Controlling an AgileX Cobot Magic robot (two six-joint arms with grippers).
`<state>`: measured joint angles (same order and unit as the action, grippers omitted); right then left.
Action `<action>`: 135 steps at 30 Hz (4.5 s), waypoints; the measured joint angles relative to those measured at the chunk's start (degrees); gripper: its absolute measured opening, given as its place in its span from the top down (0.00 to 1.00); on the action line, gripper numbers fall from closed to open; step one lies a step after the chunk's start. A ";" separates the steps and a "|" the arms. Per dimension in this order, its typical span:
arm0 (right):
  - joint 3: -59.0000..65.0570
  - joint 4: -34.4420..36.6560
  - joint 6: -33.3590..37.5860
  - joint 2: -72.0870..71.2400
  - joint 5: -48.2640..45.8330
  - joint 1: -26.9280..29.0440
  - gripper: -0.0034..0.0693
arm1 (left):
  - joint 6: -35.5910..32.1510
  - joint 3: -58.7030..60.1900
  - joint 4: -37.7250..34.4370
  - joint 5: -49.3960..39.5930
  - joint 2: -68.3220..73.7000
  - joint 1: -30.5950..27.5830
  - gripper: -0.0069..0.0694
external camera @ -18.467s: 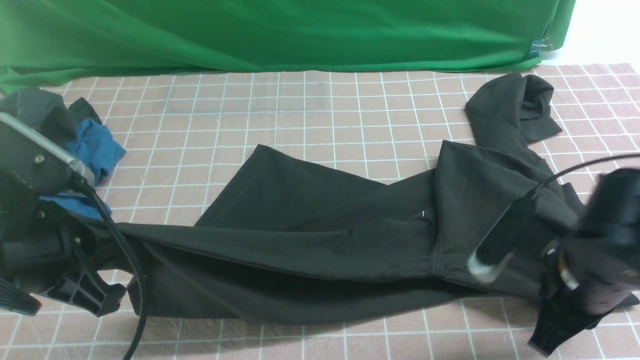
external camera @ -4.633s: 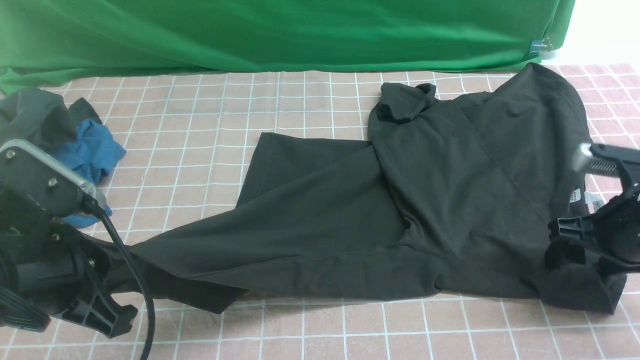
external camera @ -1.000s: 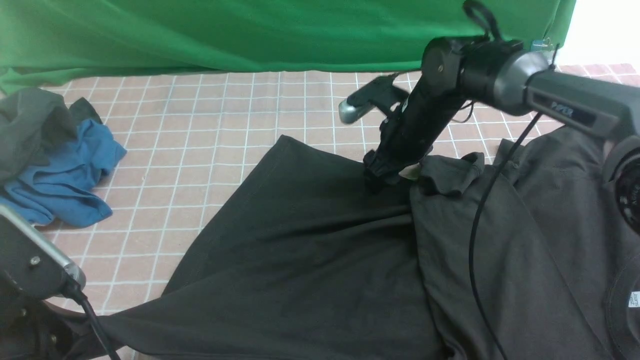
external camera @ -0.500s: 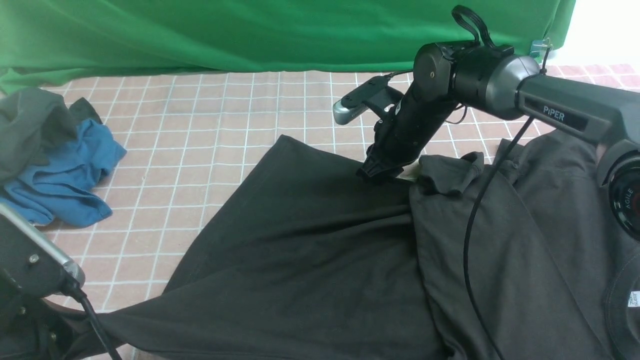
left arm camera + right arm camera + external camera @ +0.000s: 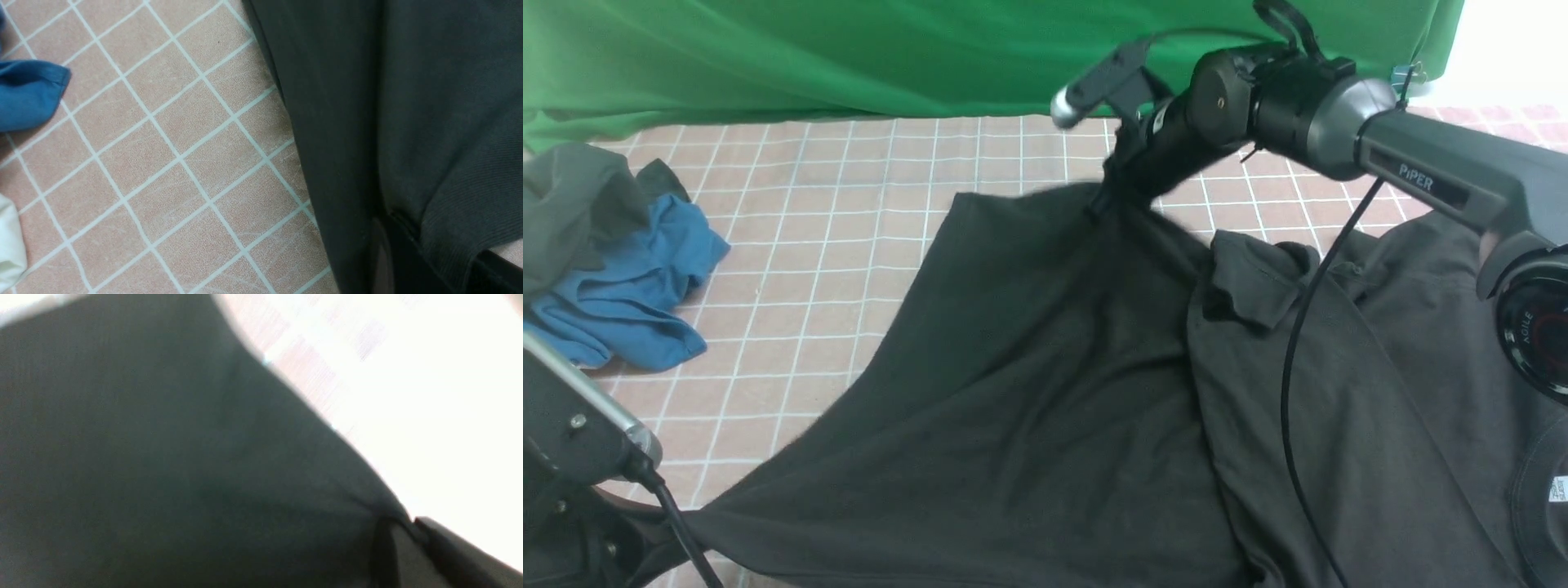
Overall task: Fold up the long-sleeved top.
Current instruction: Use your right arm to clamp the cuff closest to him, then use the right arm to drag and place the cuff at thecentered position on the left edge of the fabric, then use your right arm to clamp the cuff farthest to him
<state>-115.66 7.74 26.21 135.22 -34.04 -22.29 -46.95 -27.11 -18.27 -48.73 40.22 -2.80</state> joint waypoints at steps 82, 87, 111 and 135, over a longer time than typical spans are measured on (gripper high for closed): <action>22.24 -10.59 28.63 -44.63 -25.91 -3.15 0.80 | 0.23 1.17 -1.09 2.88 0.00 0.00 0.88; 22.24 -9.70 31.42 -52.26 -27.58 -3.57 0.80 | 0.23 1.17 -1.09 3.32 0.00 0.00 0.88; 22.22 0.93 50.52 -31.25 -5.71 -3.57 0.80 | 0.23 1.17 -1.09 4.11 0.00 0.00 0.88; 22.29 -2.00 21.76 -31.84 2.92 -2.95 0.13 | 0.23 1.17 -1.09 4.11 0.00 0.00 0.88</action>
<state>-93.37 5.74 47.97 103.38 -31.12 -25.24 -46.71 -25.94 -19.37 -44.62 40.22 -2.80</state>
